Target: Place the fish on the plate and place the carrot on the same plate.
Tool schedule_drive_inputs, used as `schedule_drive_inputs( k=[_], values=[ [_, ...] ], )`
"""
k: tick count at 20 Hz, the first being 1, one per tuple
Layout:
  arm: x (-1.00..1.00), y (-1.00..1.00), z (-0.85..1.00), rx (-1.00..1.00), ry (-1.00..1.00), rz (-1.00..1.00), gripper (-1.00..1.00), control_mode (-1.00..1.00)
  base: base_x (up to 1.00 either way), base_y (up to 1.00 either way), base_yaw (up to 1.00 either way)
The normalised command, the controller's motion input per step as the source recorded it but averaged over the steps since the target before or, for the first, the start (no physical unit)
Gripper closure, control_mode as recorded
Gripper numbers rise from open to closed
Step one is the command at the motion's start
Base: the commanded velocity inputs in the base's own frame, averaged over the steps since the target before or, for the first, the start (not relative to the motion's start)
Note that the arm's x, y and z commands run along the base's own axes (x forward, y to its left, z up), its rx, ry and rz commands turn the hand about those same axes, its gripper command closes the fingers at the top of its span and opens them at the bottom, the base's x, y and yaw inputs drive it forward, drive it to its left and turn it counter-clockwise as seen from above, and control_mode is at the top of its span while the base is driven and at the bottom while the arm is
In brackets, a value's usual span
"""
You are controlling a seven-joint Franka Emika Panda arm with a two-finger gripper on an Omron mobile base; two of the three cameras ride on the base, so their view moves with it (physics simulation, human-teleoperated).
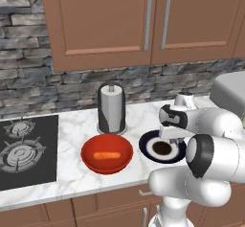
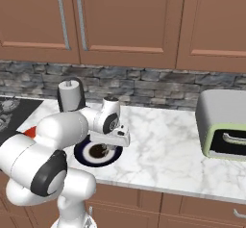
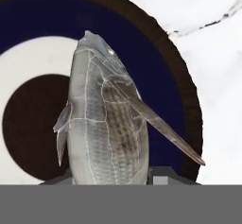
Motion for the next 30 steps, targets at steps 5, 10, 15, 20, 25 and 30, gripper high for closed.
schedule_drive_inputs(
  k=[5, 10, 15, 20, 25, 30],
  values=[
    [0.0, 0.0, 0.0, 0.0, 0.0, 0.0, -1.0, -1.0, 0.0, 0.0, 0.0],
    [0.0, 0.0, 0.0, 0.0, 0.0, 0.0, -1.0, -1.0, 0.0, 0.0, 0.0],
    [-0.03, 0.0, 0.3, 0.0, -0.03, 0.04, -1.0, -1.0, 0.0, 0.0, 0.0],
    [-0.3, 0.25, 0.49, 0.0, 0.0, 0.14, -1.0, -1.0, 0.0, 0.0, 0.0],
    [-0.24, 0.63, 0.44, 0.0, 0.0, 0.27, -1.0, -1.0, 0.0, 0.0, 0.0],
    [-0.11, 0.57, 0.43, 0.0, 0.0, 0.34, -1.0, -1.0, 0.0, 0.0, 0.0]
  ],
)
